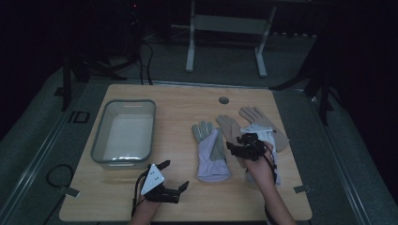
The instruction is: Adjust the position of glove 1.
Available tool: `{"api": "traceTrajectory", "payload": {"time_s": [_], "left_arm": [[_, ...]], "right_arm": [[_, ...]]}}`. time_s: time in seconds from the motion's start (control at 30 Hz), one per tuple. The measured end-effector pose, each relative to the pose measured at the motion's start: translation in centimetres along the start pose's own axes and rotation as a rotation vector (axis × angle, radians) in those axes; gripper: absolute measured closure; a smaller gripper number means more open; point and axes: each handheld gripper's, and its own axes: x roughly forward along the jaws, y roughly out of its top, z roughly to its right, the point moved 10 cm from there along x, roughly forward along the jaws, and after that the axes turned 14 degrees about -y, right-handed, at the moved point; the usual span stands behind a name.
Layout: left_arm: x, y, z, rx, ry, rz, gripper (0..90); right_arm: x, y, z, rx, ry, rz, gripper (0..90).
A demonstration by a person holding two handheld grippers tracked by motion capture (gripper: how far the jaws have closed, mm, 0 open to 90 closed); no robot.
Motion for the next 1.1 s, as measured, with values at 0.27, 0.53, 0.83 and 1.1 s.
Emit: {"api": "traceTrajectory", "payload": {"time_s": [0.27, 0.53, 0.83, 1.1], "left_arm": [[0.0, 0.0, 0.0, -0.001, 0.004, -0.001, 0.2], [0.0, 0.0, 0.0, -0.001, 0.008, -0.002, 0.2], [0.1, 0.0, 0.0, 0.004, 0.009, -0.007, 0.2], [0.1, 0.0, 0.0, 0.005, 0.007, -0.008, 0.2]], "right_arm": [[-1.2, -1.7, 4.2, -0.002, -0.031, -0.012, 48.8], [-2.7, -2.9, 8.9, 0.002, -0.095, -0.029, 50.9], [-1.9, -6.2, 10.4, -0.019, -0.085, -0.095, 50.6], [0.9, -8.4, 11.3, -0.073, -0.113, -0.16, 48.4]]}}
